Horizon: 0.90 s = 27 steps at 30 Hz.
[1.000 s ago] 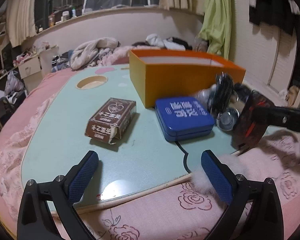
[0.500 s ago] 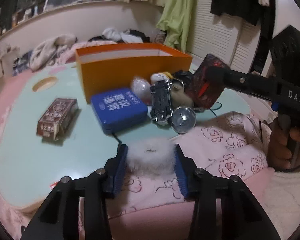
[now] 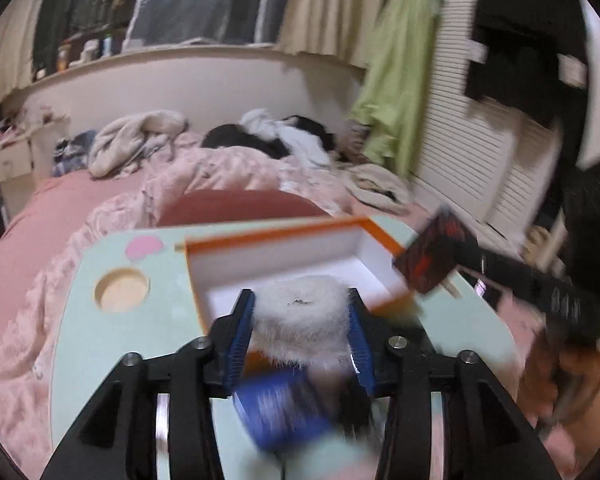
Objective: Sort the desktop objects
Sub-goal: 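Drop the black satin pouch into the orange box with right gripper while left drops the white pompom in, then grasp the black lace-trimmed satin bag on the table with the right gripper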
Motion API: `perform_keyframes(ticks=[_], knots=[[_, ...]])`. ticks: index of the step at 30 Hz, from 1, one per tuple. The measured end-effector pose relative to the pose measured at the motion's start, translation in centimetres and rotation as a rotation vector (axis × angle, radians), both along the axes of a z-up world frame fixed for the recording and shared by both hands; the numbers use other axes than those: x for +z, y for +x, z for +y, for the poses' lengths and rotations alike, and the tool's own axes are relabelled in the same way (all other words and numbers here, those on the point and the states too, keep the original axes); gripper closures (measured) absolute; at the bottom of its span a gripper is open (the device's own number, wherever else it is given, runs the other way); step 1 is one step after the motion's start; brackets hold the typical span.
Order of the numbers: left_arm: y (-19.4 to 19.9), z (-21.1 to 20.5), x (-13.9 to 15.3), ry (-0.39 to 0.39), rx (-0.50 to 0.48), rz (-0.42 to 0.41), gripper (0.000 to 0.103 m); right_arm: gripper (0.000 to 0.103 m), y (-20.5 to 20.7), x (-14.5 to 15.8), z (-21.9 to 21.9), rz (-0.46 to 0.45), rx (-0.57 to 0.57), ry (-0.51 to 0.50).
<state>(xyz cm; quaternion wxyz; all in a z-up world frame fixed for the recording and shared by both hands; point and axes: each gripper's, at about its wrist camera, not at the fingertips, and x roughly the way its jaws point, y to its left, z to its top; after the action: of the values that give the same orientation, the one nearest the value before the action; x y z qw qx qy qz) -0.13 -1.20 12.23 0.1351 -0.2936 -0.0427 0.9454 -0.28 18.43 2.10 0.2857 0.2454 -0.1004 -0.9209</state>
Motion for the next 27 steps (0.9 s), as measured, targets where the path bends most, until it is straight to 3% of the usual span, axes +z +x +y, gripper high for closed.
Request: perform_keyframes(ticks=[1, 2, 3, 4, 5, 6, 7, 10, 18, 23, 25, 27], knots=[[-1.7, 0.0, -0.5, 0.01, 0.011, -0.041, 0.024, 0.073, -1.8, -0.4, -0.5, -0.03, -0.014, 0.037], [-4.1, 0.3, -1.8, 0.021, 0.021, -0.128, 0.021, 0.069, -3.5, -1.1, -0.9, -0.076, -0.045, 0.084], [-5.5, 0.5, -3.2, 0.025, 0.017, -0.193, 0.021, 0.056, -4.6, -2.1, -1.0, -0.122, -0.075, 0.115], [-6.2, 0.8, -4.0, 0.024, 0.007, -0.231, 0.022, 0.05, -5.5, -3.3, -0.9, -0.179, -0.1, 0.124], [-6.1, 1.5, -4.7, -0.027, 0.003, -0.203, 0.023, 0.048, -6.1, -4.7, -0.6, -0.223, -0.101, 0.096], [-5.9, 2.3, -5.2, -0.11, 0.02, -0.178, 0.024, 0.048, -5.8, -5.3, -0.2, -0.207, -0.093, 0.05], [-5.6, 2.7, -5.3, -0.141, 0.028, -0.161, 0.024, 0.048, -5.3, -5.5, 0.1, -0.184, -0.092, 0.026], [-5.6, 2.4, -5.3, -0.113, 0.03, -0.192, 0.026, 0.048, -4.2, -5.6, 0.1, -0.167, -0.091, 0.029], [-5.4, 0.9, -5.7, -0.151, 0.09, -0.166, 0.03, 0.048, -4.1, -4.9, -1.3, -0.155, -0.058, 0.069], [-1.5, -2.6, -4.4, -0.004, 0.1, -0.104, 0.03, 0.046, -0.2, -2.5, 0.9, -0.034, -0.102, 0.002], [1.2, -4.0, -3.9, 0.067, 0.081, -0.098, 0.027, 0.038, 1.2, -2.4, 1.3, -0.039, -0.107, 0.04], [4.1, -4.7, -4.1, 0.066, 0.114, -0.103, 0.015, 0.036, 3.1, -3.3, 1.3, -0.062, -0.104, 0.133]])
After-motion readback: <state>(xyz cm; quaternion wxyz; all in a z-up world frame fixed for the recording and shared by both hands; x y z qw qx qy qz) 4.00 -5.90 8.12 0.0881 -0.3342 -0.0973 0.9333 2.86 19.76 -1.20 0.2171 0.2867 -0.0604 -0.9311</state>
